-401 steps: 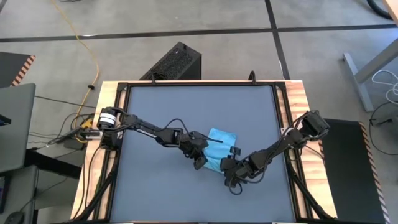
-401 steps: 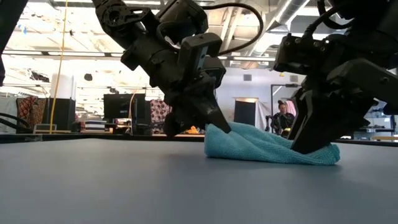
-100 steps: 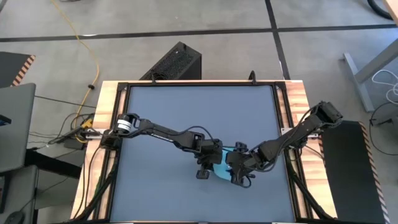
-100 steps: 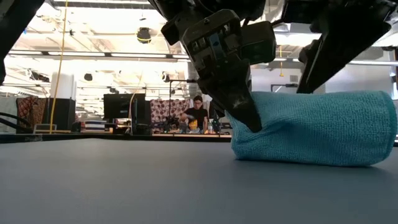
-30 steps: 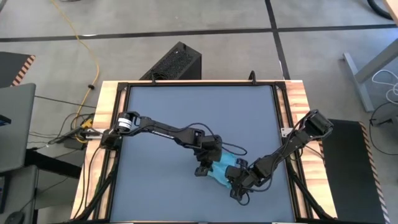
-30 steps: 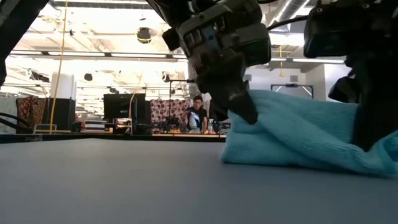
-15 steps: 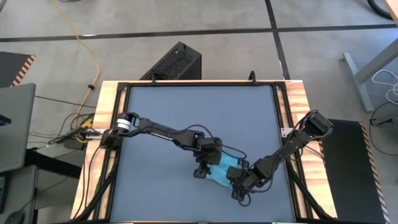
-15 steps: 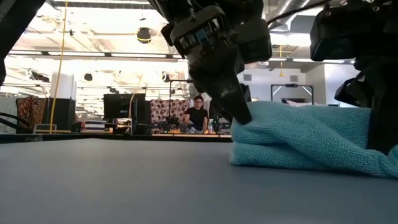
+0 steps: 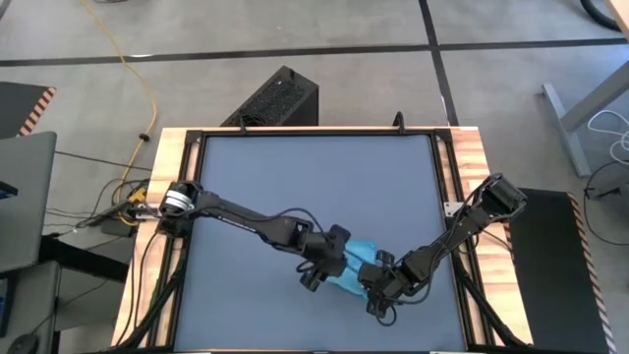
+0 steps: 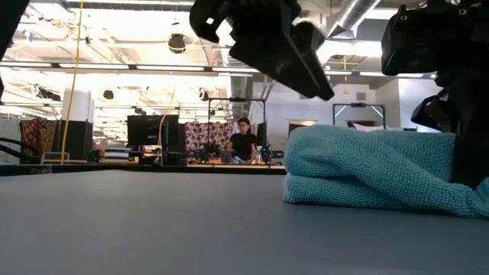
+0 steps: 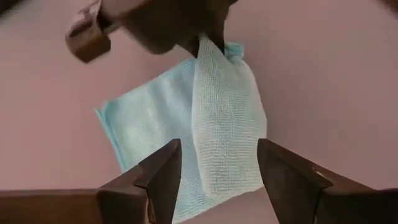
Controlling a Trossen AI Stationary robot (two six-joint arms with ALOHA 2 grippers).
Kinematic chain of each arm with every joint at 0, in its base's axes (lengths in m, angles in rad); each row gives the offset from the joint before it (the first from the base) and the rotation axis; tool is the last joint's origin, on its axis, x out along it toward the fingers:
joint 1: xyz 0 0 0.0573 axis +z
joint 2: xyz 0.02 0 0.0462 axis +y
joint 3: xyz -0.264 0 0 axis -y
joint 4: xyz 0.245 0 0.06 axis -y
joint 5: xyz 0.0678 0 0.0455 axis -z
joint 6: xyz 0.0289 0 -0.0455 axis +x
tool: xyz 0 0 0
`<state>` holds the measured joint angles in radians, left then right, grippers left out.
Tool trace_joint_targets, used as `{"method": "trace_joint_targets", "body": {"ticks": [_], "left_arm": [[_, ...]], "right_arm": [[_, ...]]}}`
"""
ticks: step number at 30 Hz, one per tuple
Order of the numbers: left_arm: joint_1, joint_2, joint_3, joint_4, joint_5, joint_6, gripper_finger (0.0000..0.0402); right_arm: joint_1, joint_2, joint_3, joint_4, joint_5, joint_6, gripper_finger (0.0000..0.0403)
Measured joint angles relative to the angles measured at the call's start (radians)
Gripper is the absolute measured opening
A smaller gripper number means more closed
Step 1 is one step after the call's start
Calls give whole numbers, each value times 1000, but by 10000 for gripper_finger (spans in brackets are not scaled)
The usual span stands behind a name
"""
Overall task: Roll towel
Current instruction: Roll the blue microfiber towel
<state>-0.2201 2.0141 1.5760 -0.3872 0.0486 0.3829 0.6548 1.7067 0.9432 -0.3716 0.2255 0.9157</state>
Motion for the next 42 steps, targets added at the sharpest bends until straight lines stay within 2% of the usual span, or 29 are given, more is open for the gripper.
{"method": "trace_joint_targets", "body": {"ticks": [4,13,16,19,21,25,34,37,42], "left_arm": [[-21,8,0,56,-63,83,198],[-28,61,-1,38,-37,92,198],[-52,77,-12,30,-113,141,198],[-88,104,-11,62,-307,173,198],[-99,136,-12,87,-360,166,198],[-116,180,-11,77,-322,133,198],[-134,193,-9,45,-368,25,198],[-136,190,-10,33,-414,22,198],[-146,124,-14,8,-452,34,198]], "right_arm": [[0,0,0,-10,0,0,48],[0,0,0,-25,-3,1,48],[-4,-1,1,-34,-7,2,48],[-4,-1,1,-35,-7,3,48],[-5,-1,2,-37,-7,3,48],[-5,-2,3,-44,-8,10,48],[-5,-1,2,-60,-6,19,48],[-5,-1,2,-69,-6,19,48],[-11,-1,2,-94,10,19,48]]}}
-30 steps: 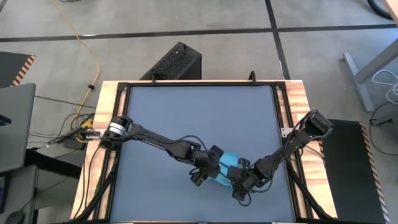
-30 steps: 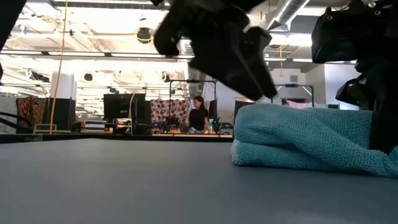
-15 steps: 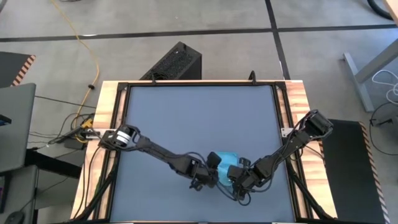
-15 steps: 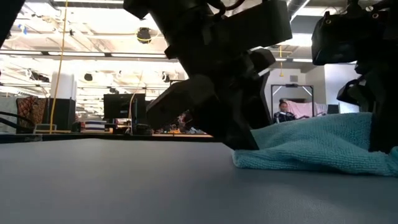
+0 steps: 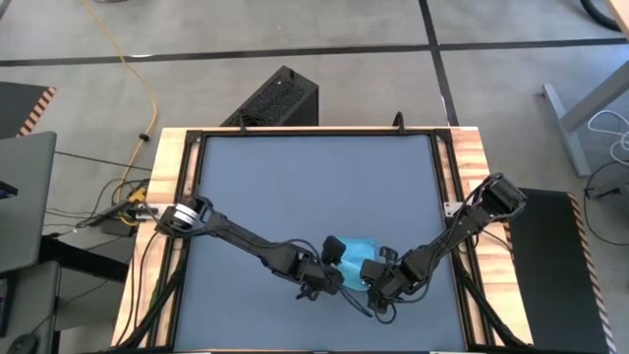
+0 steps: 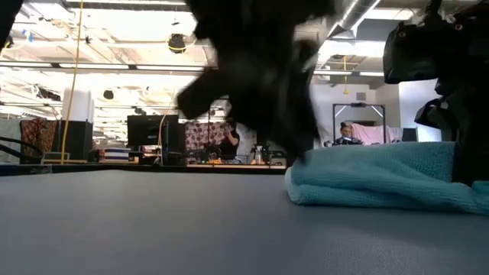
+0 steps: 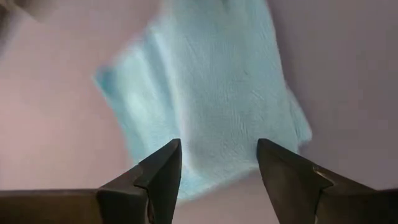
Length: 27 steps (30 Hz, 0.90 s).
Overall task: Roll towel
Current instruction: Roll the blue microfiber towel
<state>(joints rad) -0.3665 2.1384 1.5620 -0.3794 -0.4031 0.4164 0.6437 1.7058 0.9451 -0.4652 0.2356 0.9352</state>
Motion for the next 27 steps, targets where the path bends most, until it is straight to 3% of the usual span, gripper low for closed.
{"method": "trace_joint_targets", "body": {"ticks": [4,10,27], "left_arm": [[-9,-67,1,31,32,21,198],[-14,-44,1,28,69,-13,198],[-7,33,1,36,3,-100,198]], "right_arm": [[-10,0,0,-28,22,-1,48],[-40,0,0,-38,24,-27,48],[-56,0,0,-37,25,-26,48]]}}
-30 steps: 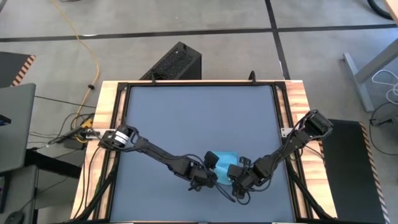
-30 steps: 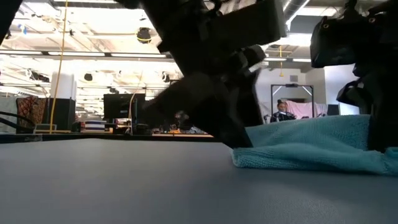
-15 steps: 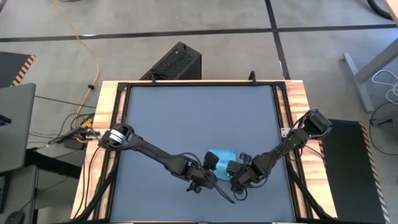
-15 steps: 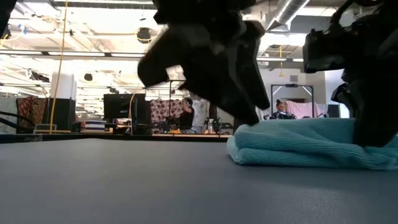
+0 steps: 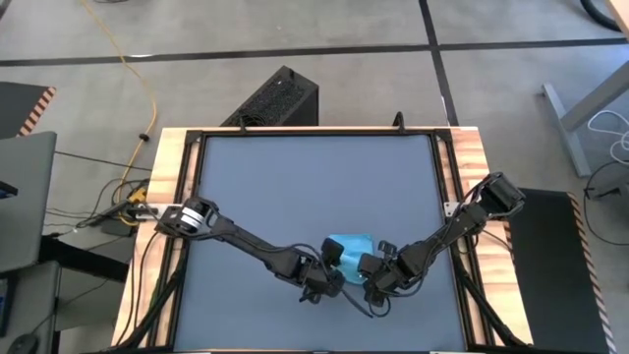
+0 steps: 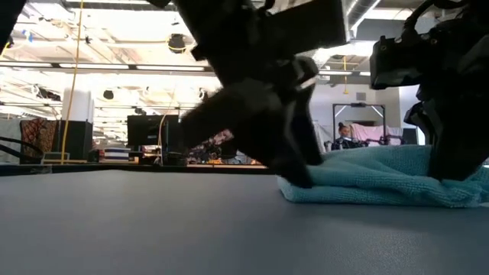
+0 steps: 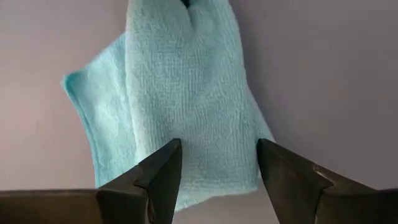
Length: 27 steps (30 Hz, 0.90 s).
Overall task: Roll towel
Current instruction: Roll the blue microfiber towel
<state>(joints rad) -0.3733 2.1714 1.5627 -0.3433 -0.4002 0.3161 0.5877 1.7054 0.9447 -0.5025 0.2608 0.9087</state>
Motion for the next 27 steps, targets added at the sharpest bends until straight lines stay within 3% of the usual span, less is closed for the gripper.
{"method": "trace_joint_targets", "body": {"ticks": [18,22,27], "left_arm": [[18,37,3,-22,-58,-114,193],[22,39,2,-25,-93,-158,161],[43,40,2,-27,-76,-237,88]], "right_arm": [[0,0,0,9,-4,9,48],[0,0,-1,9,-3,10,48],[0,0,0,1,-2,10,48]]}}
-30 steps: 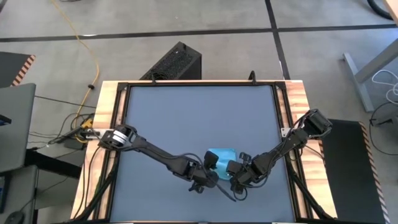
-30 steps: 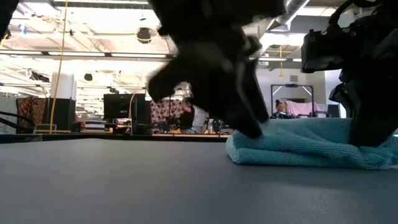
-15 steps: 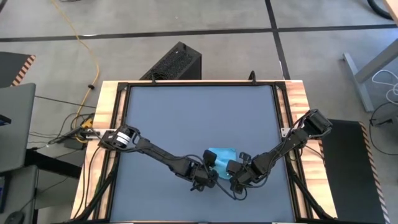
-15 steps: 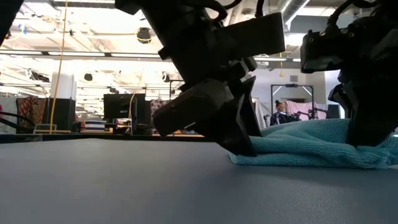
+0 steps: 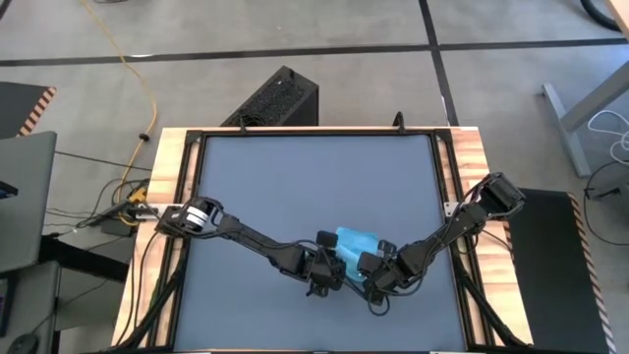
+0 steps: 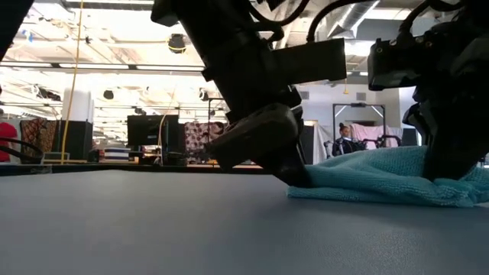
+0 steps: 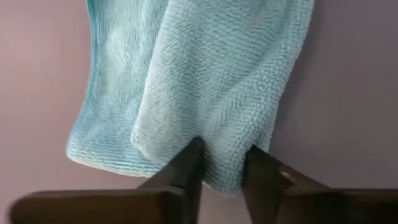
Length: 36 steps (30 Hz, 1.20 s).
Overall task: Roll towel
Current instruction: Roll the blue microfiber towel
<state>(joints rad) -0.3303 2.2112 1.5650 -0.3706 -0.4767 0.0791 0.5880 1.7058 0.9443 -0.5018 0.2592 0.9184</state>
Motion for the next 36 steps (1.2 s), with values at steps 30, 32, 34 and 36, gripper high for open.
{"method": "trace_joint_targets", "body": {"ticks": [30,32,34,36], "left_arm": [[29,0,-1,2,73,-69,0],[29,0,-1,3,73,-69,0],[29,0,-1,2,72,-69,0],[29,0,-1,2,72,-69,0]], "right_arm": [[56,-270,0,-193,202,-42,253],[89,-296,0,-184,265,-75,251],[124,-316,0,-150,318,-121,247],[155,-322,0,-93,361,-166,243]]}}
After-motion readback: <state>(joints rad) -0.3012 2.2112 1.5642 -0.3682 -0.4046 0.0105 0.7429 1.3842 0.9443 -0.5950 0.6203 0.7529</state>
